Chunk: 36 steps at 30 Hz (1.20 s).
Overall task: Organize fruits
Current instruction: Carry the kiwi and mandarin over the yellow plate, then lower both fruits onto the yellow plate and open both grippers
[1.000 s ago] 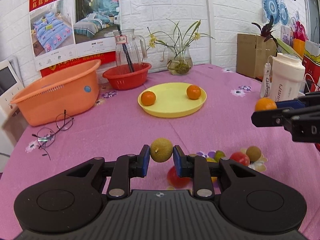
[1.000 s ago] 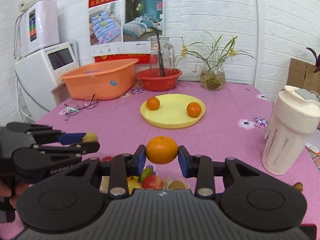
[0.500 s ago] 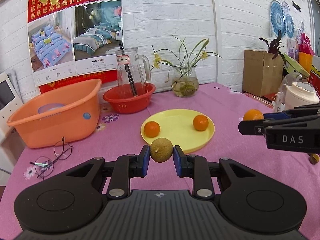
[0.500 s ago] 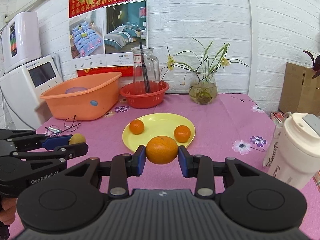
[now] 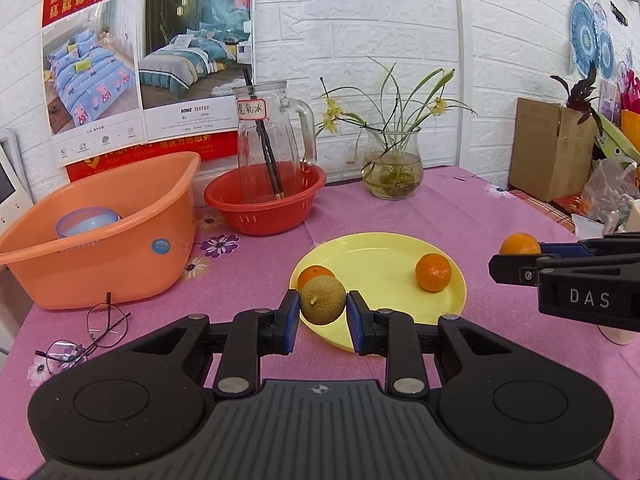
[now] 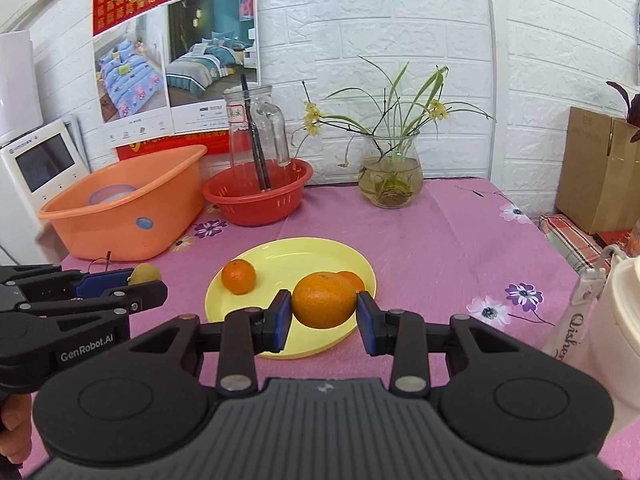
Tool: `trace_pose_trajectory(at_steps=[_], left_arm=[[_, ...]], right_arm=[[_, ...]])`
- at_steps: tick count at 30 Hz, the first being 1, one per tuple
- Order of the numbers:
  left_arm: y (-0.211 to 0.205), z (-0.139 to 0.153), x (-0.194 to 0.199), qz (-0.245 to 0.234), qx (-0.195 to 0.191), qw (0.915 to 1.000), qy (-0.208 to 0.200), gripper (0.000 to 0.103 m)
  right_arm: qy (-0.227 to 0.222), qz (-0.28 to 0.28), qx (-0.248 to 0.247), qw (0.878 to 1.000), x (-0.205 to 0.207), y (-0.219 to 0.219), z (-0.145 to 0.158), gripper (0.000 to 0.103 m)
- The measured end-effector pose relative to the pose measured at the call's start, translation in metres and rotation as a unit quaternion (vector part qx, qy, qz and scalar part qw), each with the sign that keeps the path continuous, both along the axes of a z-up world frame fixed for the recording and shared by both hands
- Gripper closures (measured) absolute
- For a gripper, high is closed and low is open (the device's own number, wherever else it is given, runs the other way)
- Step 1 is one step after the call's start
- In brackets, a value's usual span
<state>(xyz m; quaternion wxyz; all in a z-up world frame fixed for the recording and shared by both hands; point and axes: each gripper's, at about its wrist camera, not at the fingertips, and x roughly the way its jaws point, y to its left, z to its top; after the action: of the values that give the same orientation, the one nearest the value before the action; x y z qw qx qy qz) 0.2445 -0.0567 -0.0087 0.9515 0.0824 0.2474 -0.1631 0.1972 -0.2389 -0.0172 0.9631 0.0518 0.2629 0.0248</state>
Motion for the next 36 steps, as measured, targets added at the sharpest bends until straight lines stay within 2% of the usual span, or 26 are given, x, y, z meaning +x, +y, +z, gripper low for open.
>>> trace_pose_trajectory(at_steps=[14, 24, 36], left_arm=[[-0.019, -0.029, 0.053, 0.006, -0.008, 0.9990, 0.043, 0.079], [-0.025, -0.048, 0.073, 0.008, -0.003, 0.9981, 0.061, 0.079], [-0.031, -0.055, 0.085, 0.006, 0.007, 0.9975, 0.070, 0.079]], right_arm=[[0.040, -0.001, 0.012, 0.999, 0.043, -0.005, -0.028, 0.027], [0.058, 0.012, -0.005, 0.998, 0.059, -0.003, -0.043, 0.027], [0.066, 0.016, -0.022, 0.997, 0.076, 0.001, -0.052, 0.027]])
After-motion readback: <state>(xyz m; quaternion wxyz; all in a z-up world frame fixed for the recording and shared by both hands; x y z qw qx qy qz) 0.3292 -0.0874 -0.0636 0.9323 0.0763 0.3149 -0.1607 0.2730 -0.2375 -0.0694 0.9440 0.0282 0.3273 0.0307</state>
